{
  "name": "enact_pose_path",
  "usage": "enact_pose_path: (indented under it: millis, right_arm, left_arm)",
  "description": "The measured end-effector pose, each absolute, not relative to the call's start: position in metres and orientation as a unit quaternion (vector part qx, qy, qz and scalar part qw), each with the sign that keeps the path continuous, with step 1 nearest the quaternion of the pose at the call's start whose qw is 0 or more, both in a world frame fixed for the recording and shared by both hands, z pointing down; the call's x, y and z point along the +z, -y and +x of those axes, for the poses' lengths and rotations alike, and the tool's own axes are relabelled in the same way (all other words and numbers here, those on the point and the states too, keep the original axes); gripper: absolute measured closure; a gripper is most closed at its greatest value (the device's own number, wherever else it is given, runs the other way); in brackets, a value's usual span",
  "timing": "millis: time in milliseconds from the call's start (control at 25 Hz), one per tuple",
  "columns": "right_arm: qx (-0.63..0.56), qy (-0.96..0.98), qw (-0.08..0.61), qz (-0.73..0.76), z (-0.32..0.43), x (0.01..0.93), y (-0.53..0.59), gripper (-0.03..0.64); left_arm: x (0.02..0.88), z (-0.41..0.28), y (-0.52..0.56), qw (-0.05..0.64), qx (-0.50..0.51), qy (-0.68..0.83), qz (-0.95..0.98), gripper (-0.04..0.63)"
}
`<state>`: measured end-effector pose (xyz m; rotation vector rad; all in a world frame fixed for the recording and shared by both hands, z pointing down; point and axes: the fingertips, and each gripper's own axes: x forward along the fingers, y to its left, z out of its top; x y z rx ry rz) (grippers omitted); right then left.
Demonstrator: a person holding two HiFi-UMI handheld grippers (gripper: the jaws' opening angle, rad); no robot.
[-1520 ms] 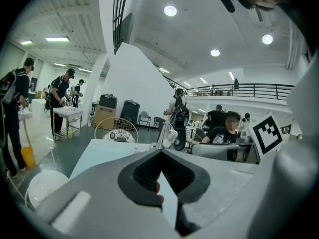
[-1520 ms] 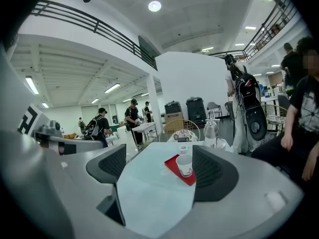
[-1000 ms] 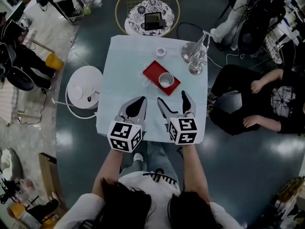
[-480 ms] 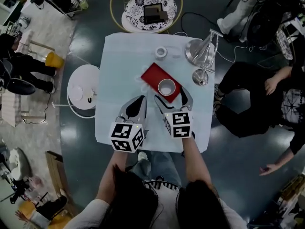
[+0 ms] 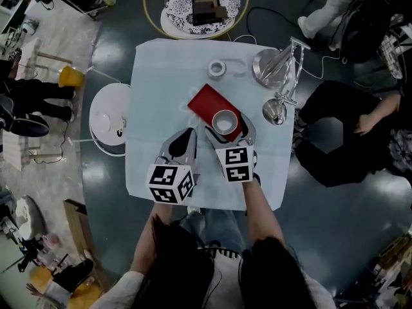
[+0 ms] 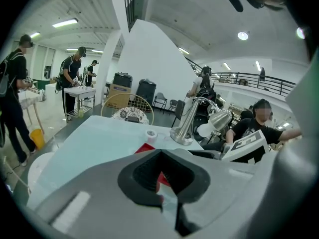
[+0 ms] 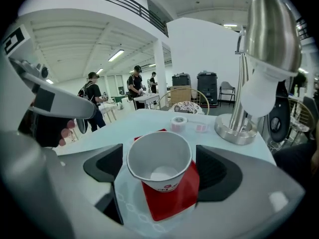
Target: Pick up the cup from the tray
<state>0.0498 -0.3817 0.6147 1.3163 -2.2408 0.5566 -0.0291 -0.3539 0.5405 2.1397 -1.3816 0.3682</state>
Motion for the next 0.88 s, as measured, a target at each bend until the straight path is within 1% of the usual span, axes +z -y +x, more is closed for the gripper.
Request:
enact_pose_path:
  millis: [120, 160, 200, 240, 640, 880]
  right_arm:
    - [0.215, 0.819, 0.238, 0.475, 0.05, 0.621, 0.383, 0.158]
    - [0.214, 0.819, 0.237, 0.477, 0.051, 0.621, 0.385, 0.177]
    - [0.212, 0.819, 0.236, 0.478, 0.051, 0.621, 0.386, 0.213]
    - [0.211, 0.82, 0.237, 0.477, 0.051, 0.62, 0.386, 0.221]
    - [0.191, 0.823, 0.236, 0.48, 0.054, 0.601, 0.372, 0.23]
    - [0.179, 0.809, 0.226, 0.512, 0.086, 0.588, 0.351, 0.235]
  left_arm:
    - [0.545, -0.03, 0.354, 0.284, 0.14, 0.52, 0.793, 0.595]
    - [0.545, -0.03, 0.354, 0.285, 0.139, 0.522, 0.792, 0.595]
    - [0.546, -0.031, 0.354, 0.285, 0.14, 0.523, 0.791, 0.595]
    - [0.547, -0.032, 0.352, 0.285, 0.142, 0.524, 0.79, 0.595]
    - [0.537, -0.032, 0.344, 0.282, 0.135, 0.521, 0.794, 0.595]
    - [0.536, -0.017, 0.331, 0.281, 0.133, 0.5, 0.808, 0.595]
